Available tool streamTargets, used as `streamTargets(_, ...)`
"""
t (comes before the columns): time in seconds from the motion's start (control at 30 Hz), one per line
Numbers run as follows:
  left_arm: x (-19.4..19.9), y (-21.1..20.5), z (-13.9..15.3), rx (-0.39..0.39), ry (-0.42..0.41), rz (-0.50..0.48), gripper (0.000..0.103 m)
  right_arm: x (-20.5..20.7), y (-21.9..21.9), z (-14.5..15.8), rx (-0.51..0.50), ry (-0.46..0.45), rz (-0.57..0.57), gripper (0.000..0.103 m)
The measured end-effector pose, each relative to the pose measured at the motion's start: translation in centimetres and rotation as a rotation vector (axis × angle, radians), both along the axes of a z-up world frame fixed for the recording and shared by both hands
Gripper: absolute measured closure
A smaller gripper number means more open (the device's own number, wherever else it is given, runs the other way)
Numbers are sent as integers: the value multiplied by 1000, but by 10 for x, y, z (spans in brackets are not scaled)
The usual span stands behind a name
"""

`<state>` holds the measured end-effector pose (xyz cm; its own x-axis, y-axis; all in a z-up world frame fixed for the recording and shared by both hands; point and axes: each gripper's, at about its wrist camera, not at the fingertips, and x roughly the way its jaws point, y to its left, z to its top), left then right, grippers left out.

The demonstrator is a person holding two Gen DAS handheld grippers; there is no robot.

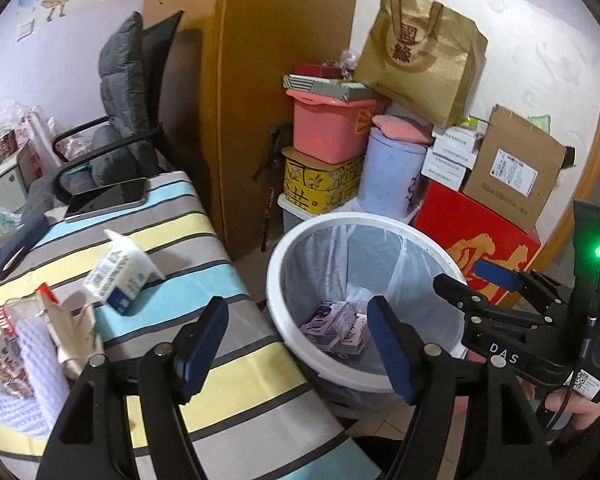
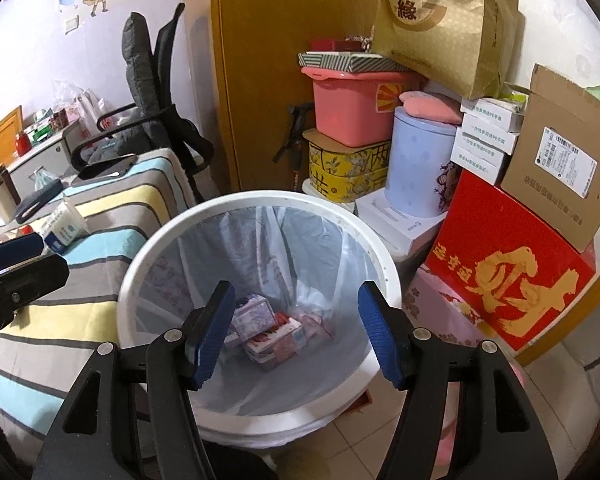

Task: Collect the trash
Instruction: 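Move both tools back over the table toward the remaining trash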

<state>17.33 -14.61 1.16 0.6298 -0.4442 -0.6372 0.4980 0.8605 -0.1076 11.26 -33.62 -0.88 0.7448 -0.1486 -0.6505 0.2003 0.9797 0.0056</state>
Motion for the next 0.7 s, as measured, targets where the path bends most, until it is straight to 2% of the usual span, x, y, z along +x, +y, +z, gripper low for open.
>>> streamTargets(0.37,-19,56,10,-15,-47,102,28,-9,31,11,4,-48,51,38)
streamTargets(0.7,-33,118,8,1,-77,239,26,-10,72,18,0,-77,132,37)
